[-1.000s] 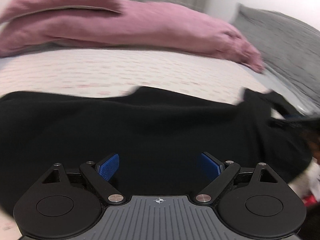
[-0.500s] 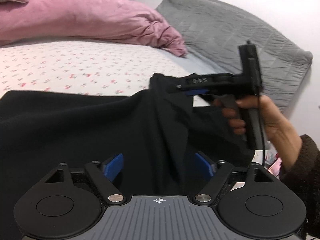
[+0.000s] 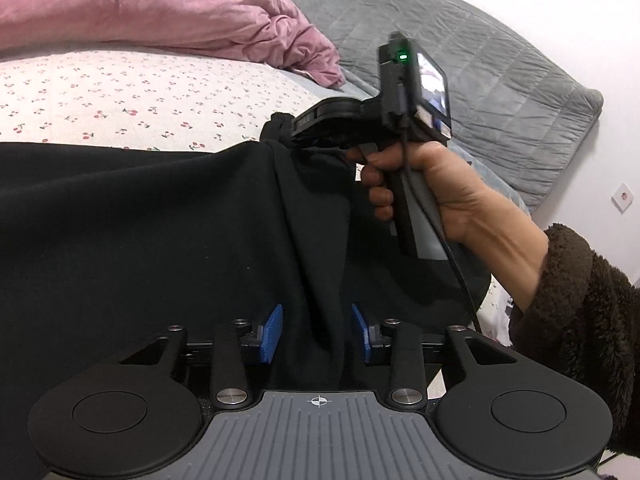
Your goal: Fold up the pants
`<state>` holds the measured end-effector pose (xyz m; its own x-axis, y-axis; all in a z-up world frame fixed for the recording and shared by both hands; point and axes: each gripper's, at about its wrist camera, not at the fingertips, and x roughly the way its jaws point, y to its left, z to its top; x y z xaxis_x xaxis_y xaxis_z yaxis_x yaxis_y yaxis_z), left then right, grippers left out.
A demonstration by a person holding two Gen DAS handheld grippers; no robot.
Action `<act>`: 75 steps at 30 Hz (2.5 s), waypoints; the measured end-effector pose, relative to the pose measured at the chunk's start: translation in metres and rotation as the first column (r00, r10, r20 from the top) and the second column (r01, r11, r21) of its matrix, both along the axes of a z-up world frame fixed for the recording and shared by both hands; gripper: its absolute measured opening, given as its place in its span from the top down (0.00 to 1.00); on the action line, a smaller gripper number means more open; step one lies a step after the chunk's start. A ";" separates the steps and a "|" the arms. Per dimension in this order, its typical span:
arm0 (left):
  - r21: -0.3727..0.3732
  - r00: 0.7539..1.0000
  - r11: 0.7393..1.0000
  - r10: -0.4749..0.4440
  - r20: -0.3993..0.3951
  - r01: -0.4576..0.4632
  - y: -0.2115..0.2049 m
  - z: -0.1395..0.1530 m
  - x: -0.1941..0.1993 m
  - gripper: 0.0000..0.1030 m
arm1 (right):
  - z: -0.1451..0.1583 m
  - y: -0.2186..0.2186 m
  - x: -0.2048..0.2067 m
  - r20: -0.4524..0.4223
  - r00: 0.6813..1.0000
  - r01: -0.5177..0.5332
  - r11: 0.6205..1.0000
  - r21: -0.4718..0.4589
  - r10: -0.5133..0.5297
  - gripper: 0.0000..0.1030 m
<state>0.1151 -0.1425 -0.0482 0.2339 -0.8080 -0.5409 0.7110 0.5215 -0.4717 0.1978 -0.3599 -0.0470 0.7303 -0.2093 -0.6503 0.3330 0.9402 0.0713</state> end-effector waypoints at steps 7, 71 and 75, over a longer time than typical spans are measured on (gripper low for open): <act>-0.007 1.000 1.000 0.009 0.028 -0.009 0.005 0.002 -0.007 0.69 | 0.034 -0.018 -0.057 0.109 0.993 0.050 0.999 0.006 -0.051 0.99; 0.276 0.904 0.957 -0.193 0.382 0.088 0.016 0.014 -0.064 0.62 | -0.018 -0.120 -0.233 0.132 0.968 0.067 0.725 0.686 -0.214 0.52; 0.264 0.912 0.959 -0.195 0.362 0.100 0.016 0.013 -0.061 0.62 | -0.019 -0.107 -0.216 0.094 0.982 0.062 0.758 0.649 -0.162 0.64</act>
